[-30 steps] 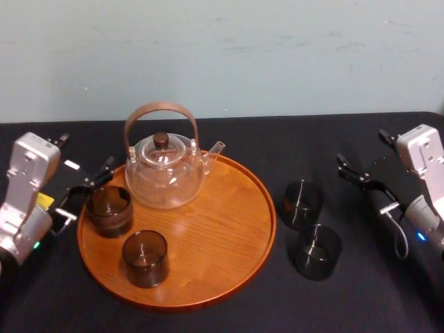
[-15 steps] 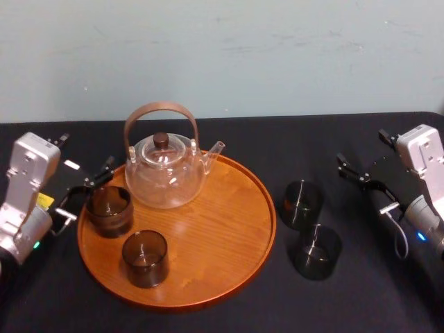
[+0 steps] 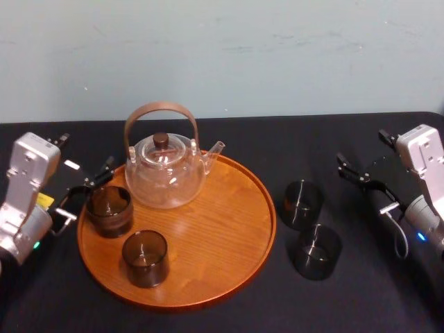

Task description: Pick up the glass from the table and place it on the tray.

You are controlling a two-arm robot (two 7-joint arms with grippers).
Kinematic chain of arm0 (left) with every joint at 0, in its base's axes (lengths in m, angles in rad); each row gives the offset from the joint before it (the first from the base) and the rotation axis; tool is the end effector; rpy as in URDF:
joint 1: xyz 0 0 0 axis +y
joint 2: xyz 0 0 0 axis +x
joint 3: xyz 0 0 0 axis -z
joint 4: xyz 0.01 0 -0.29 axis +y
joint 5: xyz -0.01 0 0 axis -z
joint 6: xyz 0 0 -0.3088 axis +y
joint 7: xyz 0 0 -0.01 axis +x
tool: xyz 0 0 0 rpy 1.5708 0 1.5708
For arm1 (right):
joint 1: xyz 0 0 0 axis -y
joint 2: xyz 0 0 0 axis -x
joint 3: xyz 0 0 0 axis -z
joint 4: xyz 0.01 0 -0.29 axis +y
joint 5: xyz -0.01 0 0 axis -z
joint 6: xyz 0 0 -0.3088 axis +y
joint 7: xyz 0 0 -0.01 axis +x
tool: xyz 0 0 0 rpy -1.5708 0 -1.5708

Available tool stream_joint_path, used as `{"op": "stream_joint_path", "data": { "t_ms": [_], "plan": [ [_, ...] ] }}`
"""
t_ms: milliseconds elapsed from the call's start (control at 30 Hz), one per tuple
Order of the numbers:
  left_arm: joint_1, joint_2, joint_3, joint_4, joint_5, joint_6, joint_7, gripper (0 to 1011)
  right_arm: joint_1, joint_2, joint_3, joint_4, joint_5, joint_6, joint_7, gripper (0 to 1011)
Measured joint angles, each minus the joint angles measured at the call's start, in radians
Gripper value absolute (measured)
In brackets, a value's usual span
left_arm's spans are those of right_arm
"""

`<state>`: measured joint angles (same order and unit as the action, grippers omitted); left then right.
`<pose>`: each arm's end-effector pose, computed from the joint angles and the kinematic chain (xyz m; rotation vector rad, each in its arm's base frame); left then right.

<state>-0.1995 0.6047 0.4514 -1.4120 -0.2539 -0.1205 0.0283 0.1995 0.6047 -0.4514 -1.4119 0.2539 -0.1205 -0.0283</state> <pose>0.3581 0.0827 -0.3023 0.3045 -0.2850 1.2480 0.3581 -0.0827 -0.3023 -0.3046 -0.2850 -1.2480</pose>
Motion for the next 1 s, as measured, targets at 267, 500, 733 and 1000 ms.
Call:
{"op": "stream_joint_path", "data": {
  "t_ms": [267,500,733,1000],
  "plan": [
    [0.000,0.000,0.000,0.000,0.000,0.000,0.000,1001,0.000,0.000,0.000,0.000,0.000,0.000,0.000,1002],
    [0.000,0.000,0.000,0.000,0.000,0.000,0.000,1001,0.000,0.000,0.000,0.000,0.000,0.000,0.000,1002],
    [0.000,0.000,0.000,0.000,0.000,0.000,0.000,1001,0.000,0.000,0.000,0.000,0.000,0.000,0.000,1002],
    [0.000,0.000,0.000,0.000,0.000,0.000,0.000,1001,-0.003,0.000,0.006,-0.003,-0.001,0.000,0.013,1002]
  ]
}}
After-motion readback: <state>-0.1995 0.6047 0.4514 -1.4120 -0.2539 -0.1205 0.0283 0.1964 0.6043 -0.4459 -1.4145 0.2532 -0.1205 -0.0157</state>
